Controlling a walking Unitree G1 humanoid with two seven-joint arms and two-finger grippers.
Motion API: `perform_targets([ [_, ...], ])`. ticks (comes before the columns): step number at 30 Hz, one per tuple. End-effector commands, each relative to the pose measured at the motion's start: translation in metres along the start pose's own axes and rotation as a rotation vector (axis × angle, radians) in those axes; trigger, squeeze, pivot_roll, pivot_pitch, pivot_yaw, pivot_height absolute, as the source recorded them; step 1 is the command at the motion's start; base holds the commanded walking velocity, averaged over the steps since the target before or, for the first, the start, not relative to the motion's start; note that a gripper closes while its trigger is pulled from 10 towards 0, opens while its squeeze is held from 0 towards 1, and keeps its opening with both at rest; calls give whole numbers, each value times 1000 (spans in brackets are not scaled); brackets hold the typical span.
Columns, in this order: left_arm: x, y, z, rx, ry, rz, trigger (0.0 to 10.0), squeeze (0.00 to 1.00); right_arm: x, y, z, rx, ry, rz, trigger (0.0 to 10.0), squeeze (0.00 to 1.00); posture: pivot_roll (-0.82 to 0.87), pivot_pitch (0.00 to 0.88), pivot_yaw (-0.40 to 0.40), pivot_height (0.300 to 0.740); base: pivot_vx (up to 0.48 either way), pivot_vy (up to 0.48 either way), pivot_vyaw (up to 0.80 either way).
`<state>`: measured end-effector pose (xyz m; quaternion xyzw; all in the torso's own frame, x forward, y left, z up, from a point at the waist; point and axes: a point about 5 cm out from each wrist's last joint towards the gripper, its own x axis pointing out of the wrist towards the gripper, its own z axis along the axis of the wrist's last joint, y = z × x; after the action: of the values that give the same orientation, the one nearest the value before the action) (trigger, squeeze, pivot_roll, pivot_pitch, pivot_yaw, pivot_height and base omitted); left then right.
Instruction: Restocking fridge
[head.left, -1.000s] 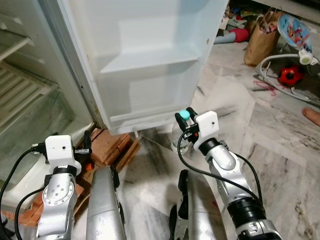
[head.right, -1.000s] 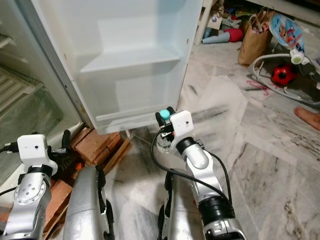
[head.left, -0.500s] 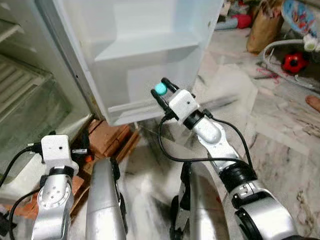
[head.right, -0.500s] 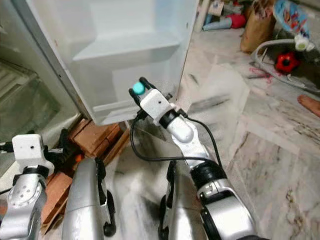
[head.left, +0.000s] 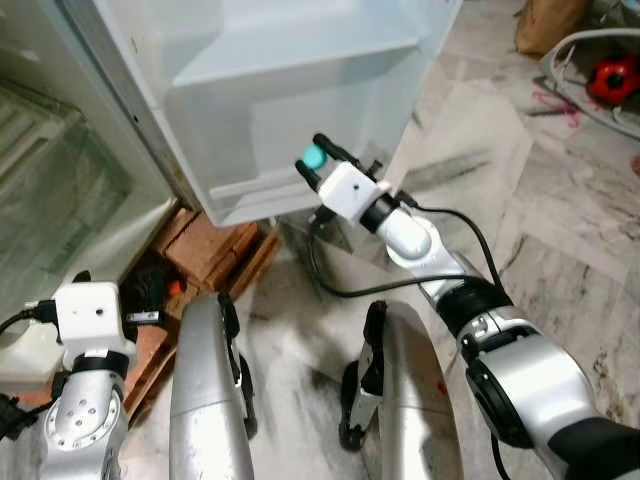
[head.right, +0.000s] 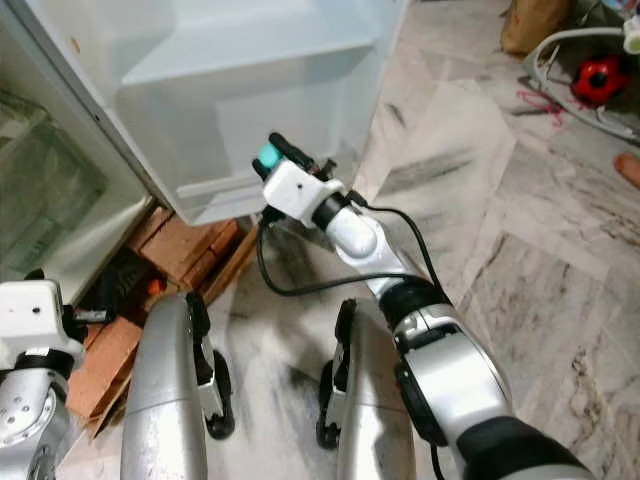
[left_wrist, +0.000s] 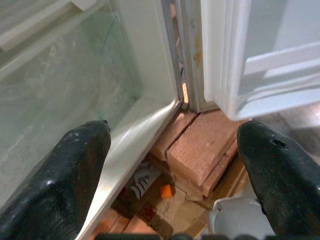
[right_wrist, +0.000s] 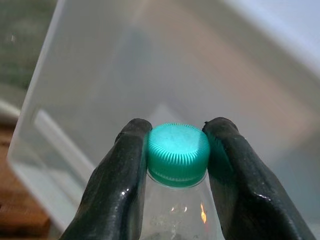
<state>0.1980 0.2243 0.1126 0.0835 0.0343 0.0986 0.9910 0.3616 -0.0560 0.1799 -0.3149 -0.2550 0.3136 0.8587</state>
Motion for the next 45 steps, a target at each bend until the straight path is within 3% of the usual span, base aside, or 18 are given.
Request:
perform_targets([
  [1, -7, 5, 1, 6, 17, 7, 10000, 0, 8, -4, 16, -36, -105, -7, 10000, 0, 216, 382, -59, 521, 0, 0, 0],
  [9, -16, 1, 4, 0, 41, 5, 10000, 0, 24, -20, 56, -110, -328, -15, 10000, 0, 211, 400, -63, 521, 0, 0, 0],
  [13, -18, 0, 2, -5, 55, 5, 10000, 0, 22, -11, 60, -241, -381, 76, 10000, 0, 204, 398, -67, 521, 0, 0, 0],
  [15, -17, -3, 2, -10, 60, 2, 10000, 0, 18, 0, 51, -288, -357, 143, 10000, 0, 200, 394, -72, 521, 0, 0, 0],
  [18, -16, -3, 2, -12, 62, 1, 10000, 0, 16, 3, 46, -296, -337, 163, 10000, 0, 198, 395, -73, 521, 0, 0, 0],
  [21, -15, -3, 1, -15, 65, 3, 10000, 0, 10, 11, 24, -288, -206, 179, 10000, 0, 203, 392, -74, 521, 0, 0, 0],
  [25, -15, -4, 1, -12, 65, -1, 10000, 0, 3, 22, 4, -353, -94, 214, 10000, 0, 209, 394, -69, 521, 0, 0, 0],
  [29, -17, -2, 0, -5, 71, -4, 10000, 0, 2, 19, -8, -316, 22, 173, 10000, 0, 222, 403, -64, 521, 0, 0, 0],
  [33, -19, -1, 1, 1, 77, -4, 10000, 0, -1, 5, -21, -221, 150, 50, 10000, 0, 226, 407, -59, 521, 0, 0, 0],
  [45, -17, -2, 1, 12, 83, -28, 10000, 0, -19, -32, -48, -135, 397, -193, 10000, 0, 231, 410, -39, 521, 0, 0, 0],
])
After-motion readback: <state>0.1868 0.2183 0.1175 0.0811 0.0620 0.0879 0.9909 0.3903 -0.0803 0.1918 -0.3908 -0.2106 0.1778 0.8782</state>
